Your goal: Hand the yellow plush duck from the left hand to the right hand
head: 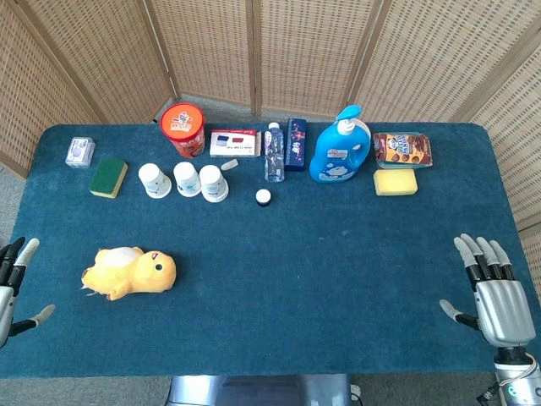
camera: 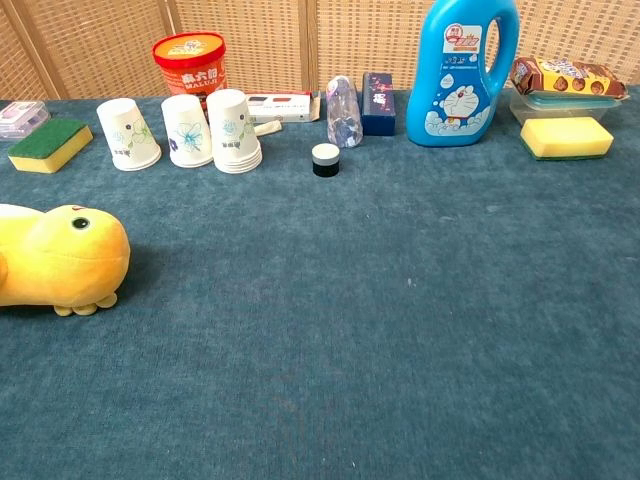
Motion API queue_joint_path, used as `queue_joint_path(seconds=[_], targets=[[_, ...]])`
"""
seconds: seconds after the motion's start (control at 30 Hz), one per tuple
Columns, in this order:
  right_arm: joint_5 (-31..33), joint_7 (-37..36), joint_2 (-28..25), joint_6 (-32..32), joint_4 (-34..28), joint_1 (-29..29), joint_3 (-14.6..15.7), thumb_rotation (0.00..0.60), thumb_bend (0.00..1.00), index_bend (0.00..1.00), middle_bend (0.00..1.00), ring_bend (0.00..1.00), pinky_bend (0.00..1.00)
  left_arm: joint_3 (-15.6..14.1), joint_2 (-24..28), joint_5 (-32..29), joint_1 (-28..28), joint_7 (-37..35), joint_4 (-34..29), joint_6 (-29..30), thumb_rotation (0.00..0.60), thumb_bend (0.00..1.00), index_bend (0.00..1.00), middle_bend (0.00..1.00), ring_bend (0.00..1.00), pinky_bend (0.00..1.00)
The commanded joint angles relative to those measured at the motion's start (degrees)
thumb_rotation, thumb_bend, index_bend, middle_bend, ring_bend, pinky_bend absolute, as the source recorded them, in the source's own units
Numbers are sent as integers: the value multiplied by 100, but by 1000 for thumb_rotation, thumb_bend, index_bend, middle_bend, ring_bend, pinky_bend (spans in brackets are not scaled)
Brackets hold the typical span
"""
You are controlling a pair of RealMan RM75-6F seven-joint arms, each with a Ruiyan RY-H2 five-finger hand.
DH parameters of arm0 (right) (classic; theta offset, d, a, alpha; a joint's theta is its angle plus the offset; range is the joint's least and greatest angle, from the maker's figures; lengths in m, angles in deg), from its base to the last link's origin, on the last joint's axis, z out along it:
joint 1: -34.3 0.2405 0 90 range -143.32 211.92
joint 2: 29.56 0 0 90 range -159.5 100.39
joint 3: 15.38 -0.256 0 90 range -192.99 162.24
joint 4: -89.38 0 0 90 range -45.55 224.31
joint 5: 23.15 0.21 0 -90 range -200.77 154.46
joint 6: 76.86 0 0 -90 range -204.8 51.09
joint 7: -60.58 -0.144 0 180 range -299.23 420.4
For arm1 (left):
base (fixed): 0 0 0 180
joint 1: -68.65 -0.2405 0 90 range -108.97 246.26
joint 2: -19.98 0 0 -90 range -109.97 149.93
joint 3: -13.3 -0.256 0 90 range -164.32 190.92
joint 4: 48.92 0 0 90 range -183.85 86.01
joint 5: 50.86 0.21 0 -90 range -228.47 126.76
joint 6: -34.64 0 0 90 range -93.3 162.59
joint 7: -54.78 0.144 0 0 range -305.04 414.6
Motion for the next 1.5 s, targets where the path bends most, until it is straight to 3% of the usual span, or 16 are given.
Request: queue_joint_path(seconds=[0.03, 0.37, 0.77, 0.93, 1.17, 1.27, 1.37, 1.47, 1.5], targets=[[5, 2, 1, -6, 3, 1, 0, 600, 0, 0, 0, 0, 0, 3, -5, -11, 6, 13, 3, -14, 600, 0, 0, 0, 0, 0], [48, -14, -1, -71, -30, 26, -8, 600, 0, 0, 0, 0, 0, -6, -84, -186, 143, 43, 97, -386, 600, 0, 0, 0, 0, 0], [105, -204, -121, -36, -137, 8, -49, 600, 0, 0, 0, 0, 0, 73, -482, -954, 825, 113, 527, -1936, 600, 0, 0, 0, 0, 0], [111, -287, -147, -62, -134, 19, -49, 600, 0, 0, 0, 0, 0, 138, -748, -1110, 1128, -303, 865, -2501, 600, 0, 0, 0, 0, 0], [100, -351, -175, -68, -150, 20, -44, 600, 0, 0, 0, 0, 0, 286, -1216, -1181, 1437, -430, 1313, -2783, 600, 0, 0, 0, 0, 3], [104, -368, -177, -73, -151, 21, -43, 600, 0, 0, 0, 0, 0, 316, -1373, -1222, 1552, -362, 1446, -2892, 600, 0, 7, 0, 0, 115], [106, -377, -184, -75, -152, 19, -41, 600, 0, 0, 0, 0, 0, 354, -1548, -1319, 1637, -173, 1587, -2948, 600, 0, 94, 40, 29, 308], [108, -383, -187, -75, -152, 18, -41, 600, 0, 0, 0, 0, 0, 401, -1764, -1424, 1708, 49, 1779, -2956, 600, 23, 301, 257, 215, 519], [106, -388, -188, -79, -152, 18, -37, 600, 0, 0, 0, 0, 0, 427, -1854, -1463, 1728, 126, 1853, -2930, 600, 51, 404, 372, 313, 601]])
